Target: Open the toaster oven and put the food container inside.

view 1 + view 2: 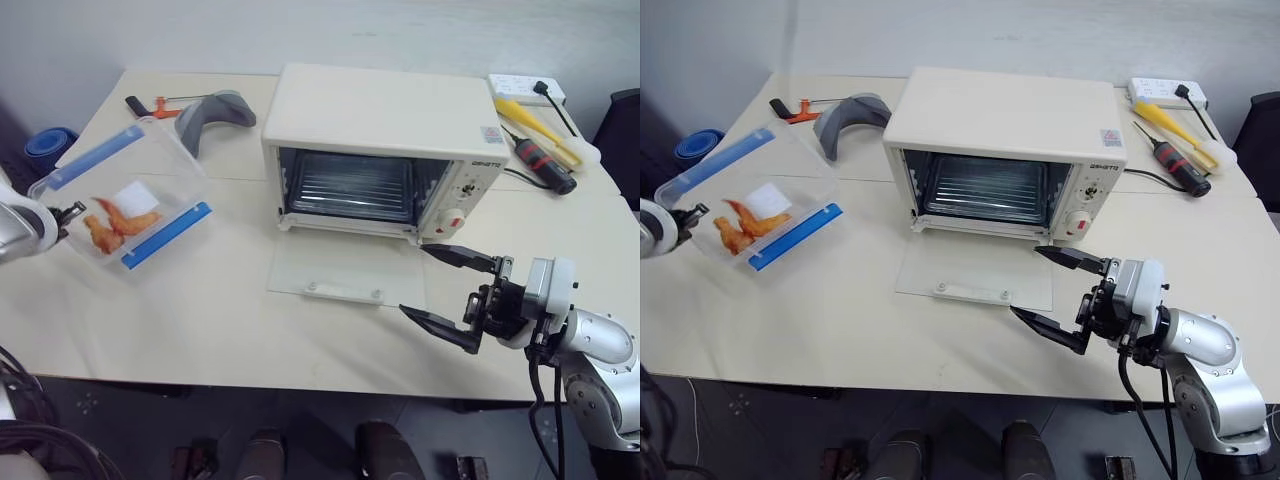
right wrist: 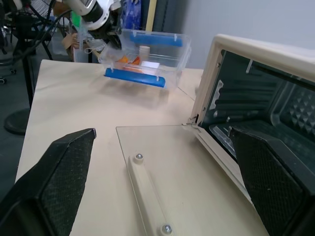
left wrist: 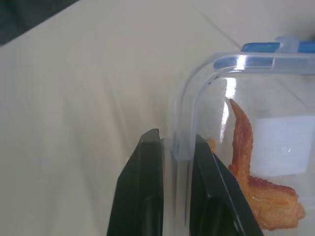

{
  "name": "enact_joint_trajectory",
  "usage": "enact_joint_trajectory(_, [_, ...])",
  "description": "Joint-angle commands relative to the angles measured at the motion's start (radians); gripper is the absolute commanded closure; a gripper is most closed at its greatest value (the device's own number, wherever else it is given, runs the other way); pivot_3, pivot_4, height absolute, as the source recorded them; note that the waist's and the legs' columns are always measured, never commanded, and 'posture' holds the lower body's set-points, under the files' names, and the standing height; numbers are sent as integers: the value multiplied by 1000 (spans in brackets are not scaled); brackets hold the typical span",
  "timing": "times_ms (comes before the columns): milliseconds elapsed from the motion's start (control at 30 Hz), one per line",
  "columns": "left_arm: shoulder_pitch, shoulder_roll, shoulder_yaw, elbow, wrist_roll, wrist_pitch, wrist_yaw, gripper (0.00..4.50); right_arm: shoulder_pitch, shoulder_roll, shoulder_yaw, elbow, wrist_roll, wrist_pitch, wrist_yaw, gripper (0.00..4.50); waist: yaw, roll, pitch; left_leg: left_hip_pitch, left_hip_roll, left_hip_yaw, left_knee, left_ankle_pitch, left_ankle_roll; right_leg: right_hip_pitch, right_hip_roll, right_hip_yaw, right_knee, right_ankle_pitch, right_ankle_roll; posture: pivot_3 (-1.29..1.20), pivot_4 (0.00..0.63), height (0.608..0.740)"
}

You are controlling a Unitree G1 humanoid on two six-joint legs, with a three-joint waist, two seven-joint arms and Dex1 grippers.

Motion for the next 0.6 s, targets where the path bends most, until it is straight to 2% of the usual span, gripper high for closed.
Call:
enact_joint_trajectory(33, [-109, 97, -111, 41, 101, 199, -292, 4153, -9, -24, -34, -20, 16, 10, 0, 0, -8, 0, 0, 0, 0, 0, -1, 0, 0, 0, 0, 0, 0, 0, 0, 0, 150, 740])
enact_joint_trajectory(167, [-212, 170, -273, 13, 209, 338, -593, 4153, -3, -38, -52, -8, 8, 19, -3, 0, -24, 0, 0, 1, 1, 0, -5, 0, 0, -2, 2, 0, 3, 0, 0, 0, 150, 740])
enact_joint_trajectory(300, [-266, 188, -433, -31, 255, 356, -782, 4153, 17, -48, -75, -4, 6, 20, -6, 0, -38, 1, 0, 1, 1, 0, -6, 0, -1, -3, 2, 1, 3, 0, 0, 0, 150, 740])
enact_joint_trajectory(400, [-297, 145, -522, -59, 195, 356, -803, 4153, 41, -48, -92, -21, 9, 26, -15, 0, -36, 1, 0, 1, 1, 0, -6, 0, -1, -3, 2, 2, 3, 0, 0, 0, 150, 740])
enact_joint_trajectory(500, [-333, 74, -559, -78, 136, 356, -766, 4153, 74, -46, -107, -52, 16, 33, -30, 0, -27, 1, 1, 0, 1, 0, -4, 0, -1, -3, 2, 3, 4, 0, 0, 0, 150, 740])
enact_joint_trajectory(600, [-370, -39, -551, -67, 105, 356, -680, 4153, 93, -44, -118, -74, 18, 42, -50, 0, -13, 1, 1, -1, 1, -1, -1, 0, 0, -3, 1, 3, 4, 0, 0, 0, 150, 740])
